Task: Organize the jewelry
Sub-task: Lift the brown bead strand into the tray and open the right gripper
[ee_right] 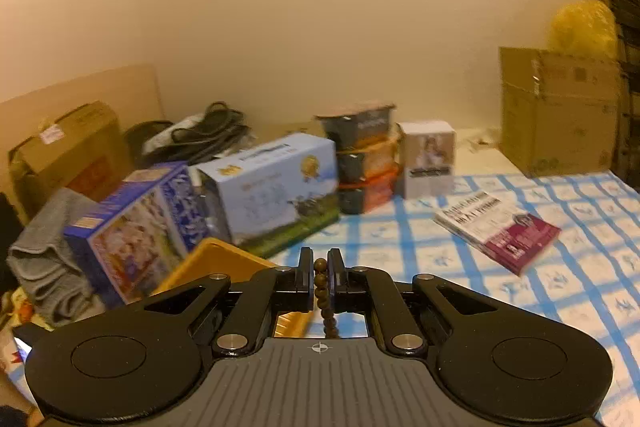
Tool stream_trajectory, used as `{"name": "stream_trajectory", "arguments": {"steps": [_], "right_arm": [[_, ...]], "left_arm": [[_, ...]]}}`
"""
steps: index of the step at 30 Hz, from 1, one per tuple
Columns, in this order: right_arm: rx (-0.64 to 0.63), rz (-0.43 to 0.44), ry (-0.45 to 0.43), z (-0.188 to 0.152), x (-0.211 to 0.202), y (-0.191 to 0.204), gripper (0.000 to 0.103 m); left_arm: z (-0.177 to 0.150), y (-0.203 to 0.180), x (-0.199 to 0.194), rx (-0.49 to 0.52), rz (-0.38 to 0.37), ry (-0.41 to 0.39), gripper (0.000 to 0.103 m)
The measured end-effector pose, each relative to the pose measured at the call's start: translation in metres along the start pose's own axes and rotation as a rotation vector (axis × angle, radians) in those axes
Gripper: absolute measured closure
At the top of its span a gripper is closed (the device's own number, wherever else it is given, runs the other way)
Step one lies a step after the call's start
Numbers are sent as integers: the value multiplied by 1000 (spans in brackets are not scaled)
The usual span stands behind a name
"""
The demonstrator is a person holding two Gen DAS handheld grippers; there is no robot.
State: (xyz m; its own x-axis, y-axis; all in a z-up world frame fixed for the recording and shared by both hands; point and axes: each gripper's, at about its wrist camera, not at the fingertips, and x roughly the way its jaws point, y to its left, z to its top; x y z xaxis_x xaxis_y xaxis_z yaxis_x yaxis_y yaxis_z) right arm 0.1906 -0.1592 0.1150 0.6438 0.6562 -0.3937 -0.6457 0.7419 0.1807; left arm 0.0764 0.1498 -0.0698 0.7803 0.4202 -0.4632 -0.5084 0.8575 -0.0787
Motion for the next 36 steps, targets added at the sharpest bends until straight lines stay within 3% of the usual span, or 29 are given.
{"name": "stream_trajectory", "arguments": {"steps": [9, 18, 24, 31, 36], "right_arm": [[2, 166, -25, 23, 18, 51, 96], [65, 321, 38, 19, 82, 103, 96], [96, 354, 141, -10, 122, 122, 96], [177, 327, 262, -48, 159, 112, 97], [197, 319, 250, -54, 167, 106, 96]], "left_arm": [[1, -1, -2, -7, -7, -3, 95], [2, -1, -4, -16, -18, -1, 95], [3, 0, -5, -16, -25, 1, 96], [3, 0, -6, -21, -25, 4, 96], [2, 0, -5, -21, -23, 6, 96]]}}
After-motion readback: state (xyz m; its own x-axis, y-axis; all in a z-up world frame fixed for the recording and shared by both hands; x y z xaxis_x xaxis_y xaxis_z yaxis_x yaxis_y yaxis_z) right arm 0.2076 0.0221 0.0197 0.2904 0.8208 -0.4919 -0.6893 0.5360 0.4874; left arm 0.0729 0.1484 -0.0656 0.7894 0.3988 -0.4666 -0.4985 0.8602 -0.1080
